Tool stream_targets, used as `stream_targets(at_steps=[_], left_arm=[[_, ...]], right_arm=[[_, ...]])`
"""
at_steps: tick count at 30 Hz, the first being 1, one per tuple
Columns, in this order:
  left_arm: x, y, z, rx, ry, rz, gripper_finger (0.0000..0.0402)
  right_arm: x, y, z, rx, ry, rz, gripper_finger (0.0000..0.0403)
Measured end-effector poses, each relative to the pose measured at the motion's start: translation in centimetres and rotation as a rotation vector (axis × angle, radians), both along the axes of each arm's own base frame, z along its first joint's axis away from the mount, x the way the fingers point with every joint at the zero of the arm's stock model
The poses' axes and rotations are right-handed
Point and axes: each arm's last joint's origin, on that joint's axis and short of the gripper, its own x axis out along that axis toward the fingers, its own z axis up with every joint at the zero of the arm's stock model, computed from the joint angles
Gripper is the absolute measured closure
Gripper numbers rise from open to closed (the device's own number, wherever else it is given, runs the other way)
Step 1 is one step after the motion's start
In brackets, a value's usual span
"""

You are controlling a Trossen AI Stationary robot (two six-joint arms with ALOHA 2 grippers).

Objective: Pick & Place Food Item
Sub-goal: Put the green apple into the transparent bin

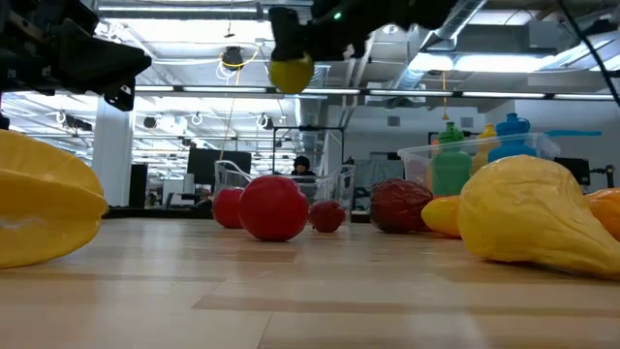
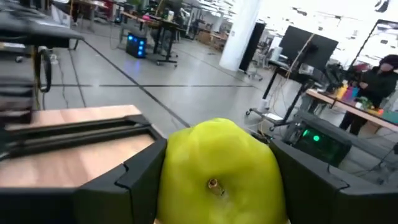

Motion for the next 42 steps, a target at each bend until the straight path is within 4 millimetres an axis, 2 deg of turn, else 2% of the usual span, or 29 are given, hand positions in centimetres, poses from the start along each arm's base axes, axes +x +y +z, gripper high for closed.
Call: stream_targets(at_steps=[4, 8, 11, 16, 23, 28, 39, 42], left_arm=[[0.0, 0.0, 0.0, 0.0, 0.0, 0.0, 0.0348], [0.0, 0.0, 0.0, 0.0, 0.0, 0.0, 0.0348], [0.0, 0.0, 0.0, 0.0, 0.0, 0.0, 0.0348], [0.0, 0.0, 0.0, 0.0, 0.0, 0.0, 0.0348], [0.0, 0.0, 0.0, 0.0, 0.0, 0.0, 0.0348], [0.0, 0.0, 0.0, 0.0, 0.0, 0.0, 0.0348], [0.0, 0.0, 0.0, 0.0, 0.0, 0.0, 0.0348], [0.0, 0.0, 0.0, 0.0, 0.0, 0.0, 0.0348]], right_arm=[[1.8, -4.6, 1.4, 0.098, -0.046, 0.05, 0.0152], [4.2, -8.7, 1.7, 0.239, -0.031, 0.118, 0.0152], [6.0, -11.2, 1.3, 0.287, 0.045, 0.105, 0.0152], [8.7, -13.7, -1.0, 0.34, 0.202, 0.05, 0.0152], [11.2, -15.0, -3.4, 0.386, 0.328, 0.051, 0.0152], [11.7, -15.1, -5.3, 0.419, 0.412, 0.055, 0.0152], [11.6, -15.4, -5.3, 0.423, 0.417, 0.048, 0.0134], [11.9, -15.6, -6.3, 0.427, 0.421, 0.046, 0.0133]])
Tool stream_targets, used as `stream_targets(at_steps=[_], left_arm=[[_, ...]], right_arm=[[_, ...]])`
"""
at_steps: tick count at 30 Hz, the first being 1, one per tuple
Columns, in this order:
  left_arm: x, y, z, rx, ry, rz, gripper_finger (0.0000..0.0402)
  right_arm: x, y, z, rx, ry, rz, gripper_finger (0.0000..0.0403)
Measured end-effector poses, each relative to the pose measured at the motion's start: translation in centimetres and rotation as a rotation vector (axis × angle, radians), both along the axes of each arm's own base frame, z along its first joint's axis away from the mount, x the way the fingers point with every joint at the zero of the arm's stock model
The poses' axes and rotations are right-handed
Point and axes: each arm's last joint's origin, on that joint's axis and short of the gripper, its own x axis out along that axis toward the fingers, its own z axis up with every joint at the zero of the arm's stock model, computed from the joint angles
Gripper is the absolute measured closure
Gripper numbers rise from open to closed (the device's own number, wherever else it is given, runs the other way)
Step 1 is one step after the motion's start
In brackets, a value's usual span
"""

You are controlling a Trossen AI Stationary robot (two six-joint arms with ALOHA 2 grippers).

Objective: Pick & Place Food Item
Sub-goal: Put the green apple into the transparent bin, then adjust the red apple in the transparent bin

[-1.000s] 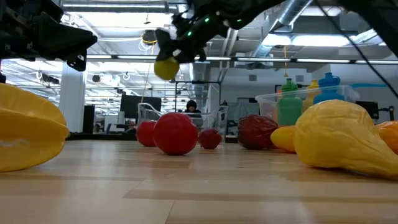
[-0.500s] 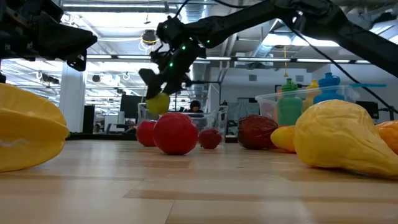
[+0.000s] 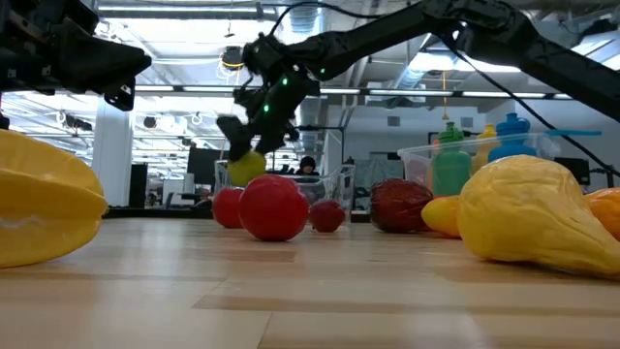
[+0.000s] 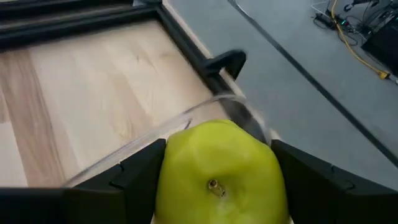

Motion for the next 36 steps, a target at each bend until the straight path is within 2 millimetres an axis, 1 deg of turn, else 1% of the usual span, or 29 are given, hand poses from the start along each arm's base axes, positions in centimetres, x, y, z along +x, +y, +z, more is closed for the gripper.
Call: stream_targets(at_steps=[3, 8, 15, 18, 25, 26, 28, 31, 33, 36], left_arm=[[0.0, 0.0, 0.0, 0.0, 0.0, 0.0, 0.0348], [0.0, 0.0, 0.0, 0.0, 0.0, 0.0, 0.0348], [0.0, 0.0, 0.0, 0.0, 0.0, 0.0, 0.0348], [0.0, 0.0, 0.0, 0.0, 0.0, 0.0, 0.0348], [0.0, 0.0, 0.0, 0.0, 0.0, 0.0, 0.0348], [0.0, 0.0, 0.0, 0.0, 0.0, 0.0, 0.0348], [0.0, 0.0, 0.0, 0.0, 0.0, 0.0, 0.0348], [0.0, 0.0, 0.0, 0.0, 0.0, 0.0, 0.0348], [0.0, 0.0, 0.0, 0.0, 0.0, 0.0, 0.0348], [0.0, 0.0, 0.0, 0.0, 0.0, 0.0, 0.0348]], right_arm=[[-0.1, -0.3, -0.9, 0.011, 0.024, -0.008, 0.0132], [-0.2, -0.7, -1.2, 0.016, 0.038, -0.016, 0.0132], [-0.2, -0.7, -1.2, 0.018, 0.043, 0.007, 0.0129], [-0.1, -0.6, -1.2, 0.042, 0.034, 0.038, 0.0112], [-0.2, -0.5, -1.1, 0.035, 0.046, 0.053, 0.0044], [-0.3, -0.5, -0.8, 0.031, 0.055, 0.058, 0.0039], [-0.8, -0.2, 0.5, 0.024, 0.066, 0.069, 0.0033], [-2.2, 0.5, 3.2, 0.032, 0.108, 0.078, 0.0032], [-3.3, 0.9, 4.7, 0.046, 0.16, 0.084, 0.0034], [-4.5, 1.3, 5.8, 0.078, 0.218, 0.081, 0.0038]])
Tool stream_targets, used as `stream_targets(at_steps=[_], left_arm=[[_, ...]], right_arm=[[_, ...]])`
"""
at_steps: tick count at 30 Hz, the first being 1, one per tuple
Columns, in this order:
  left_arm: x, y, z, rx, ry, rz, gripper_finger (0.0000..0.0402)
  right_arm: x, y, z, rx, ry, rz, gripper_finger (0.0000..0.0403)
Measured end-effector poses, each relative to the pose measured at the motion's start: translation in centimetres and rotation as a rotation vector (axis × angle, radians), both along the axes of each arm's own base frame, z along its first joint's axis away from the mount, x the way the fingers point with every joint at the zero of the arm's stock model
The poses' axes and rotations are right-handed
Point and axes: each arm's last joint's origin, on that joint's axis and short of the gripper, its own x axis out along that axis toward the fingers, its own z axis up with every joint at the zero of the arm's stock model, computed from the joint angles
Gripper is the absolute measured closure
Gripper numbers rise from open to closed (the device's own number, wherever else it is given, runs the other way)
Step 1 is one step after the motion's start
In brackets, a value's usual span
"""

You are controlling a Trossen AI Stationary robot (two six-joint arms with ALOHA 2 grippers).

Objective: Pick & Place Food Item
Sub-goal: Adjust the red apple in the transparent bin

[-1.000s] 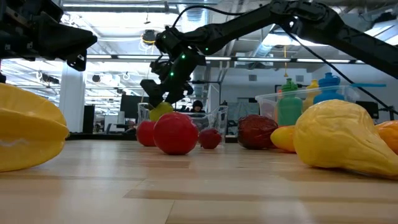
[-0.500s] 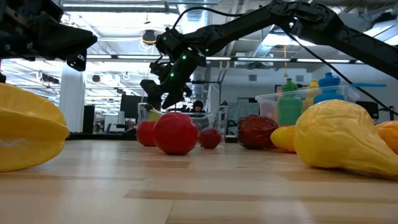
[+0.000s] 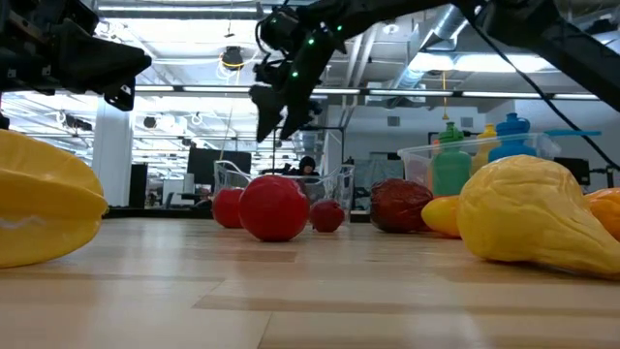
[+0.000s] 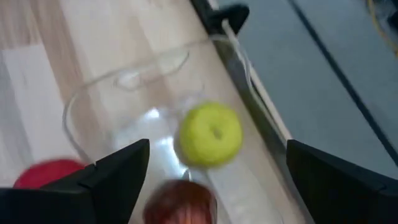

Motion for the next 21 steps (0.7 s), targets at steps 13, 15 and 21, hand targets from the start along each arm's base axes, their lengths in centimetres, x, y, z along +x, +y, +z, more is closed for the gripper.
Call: stream_targets(at_steps=[13, 15, 21], left_arm=[[0.0, 0.0, 0.0, 0.0, 0.0, 0.0, 0.0348], [0.0, 0.0, 0.0, 0.0, 0.0, 0.0, 0.0348], [0.0, 0.0, 0.0, 0.0, 0.0, 0.0, 0.0348]], right_arm=[[-1.5, 0.6, -3.0, 0.144, 0.218, 0.047, 0.0113], [-1.8, 0.1, -3.2, 0.149, 0.227, 0.036, 0.0128], [-2.0, -1.0, -3.2, 0.199, 0.189, 0.048, 0.0134]])
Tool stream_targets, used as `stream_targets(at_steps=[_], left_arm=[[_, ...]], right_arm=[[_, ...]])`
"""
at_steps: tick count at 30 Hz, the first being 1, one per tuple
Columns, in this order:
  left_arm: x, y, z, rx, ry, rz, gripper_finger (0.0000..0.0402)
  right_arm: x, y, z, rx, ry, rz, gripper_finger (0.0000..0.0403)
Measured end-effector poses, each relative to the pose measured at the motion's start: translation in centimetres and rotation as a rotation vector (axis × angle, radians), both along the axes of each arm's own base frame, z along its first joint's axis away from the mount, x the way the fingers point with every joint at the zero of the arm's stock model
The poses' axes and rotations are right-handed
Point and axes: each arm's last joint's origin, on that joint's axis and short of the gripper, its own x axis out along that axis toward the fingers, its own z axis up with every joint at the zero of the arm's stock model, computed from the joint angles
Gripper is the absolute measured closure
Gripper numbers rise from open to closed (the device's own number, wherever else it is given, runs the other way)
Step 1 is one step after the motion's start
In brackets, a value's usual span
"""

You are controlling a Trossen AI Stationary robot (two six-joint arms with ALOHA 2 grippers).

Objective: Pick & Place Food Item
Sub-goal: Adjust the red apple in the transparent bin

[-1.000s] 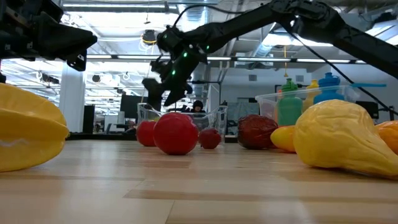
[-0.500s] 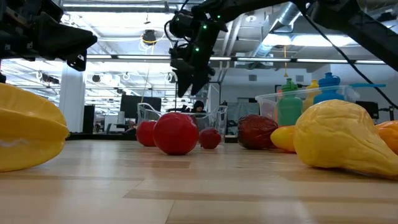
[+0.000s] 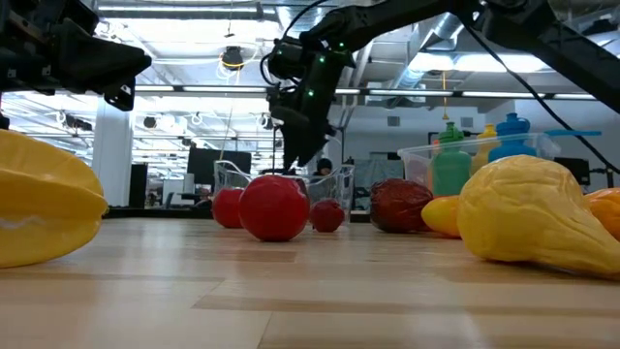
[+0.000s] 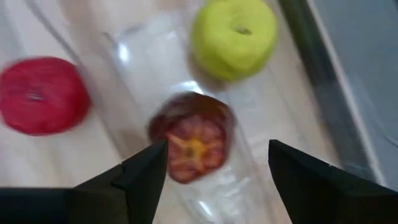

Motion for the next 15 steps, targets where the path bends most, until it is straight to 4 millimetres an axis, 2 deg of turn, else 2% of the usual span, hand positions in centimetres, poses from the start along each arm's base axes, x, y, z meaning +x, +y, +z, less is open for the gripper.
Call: stream_targets(at_steps=[3, 10, 15], left_arm=[[0.0, 0.0, 0.0, 0.0, 0.0, 0.0, 0.0348], [0.0, 0.0, 0.0, 0.0, 0.0, 0.0, 0.0348], [0.0, 0.0, 0.0, 0.0, 0.0, 0.0, 0.0348]], right_arm=[[0.1, 0.07, 0.03, 0.006, -0.011, 0.008, 0.0115], [0.08, -0.12, 0.05, 0.004, -0.016, -0.003, 0.0042], [0.7, -0.57, -0.26, -0.012, -0.067, -0.009, 0.0032]])
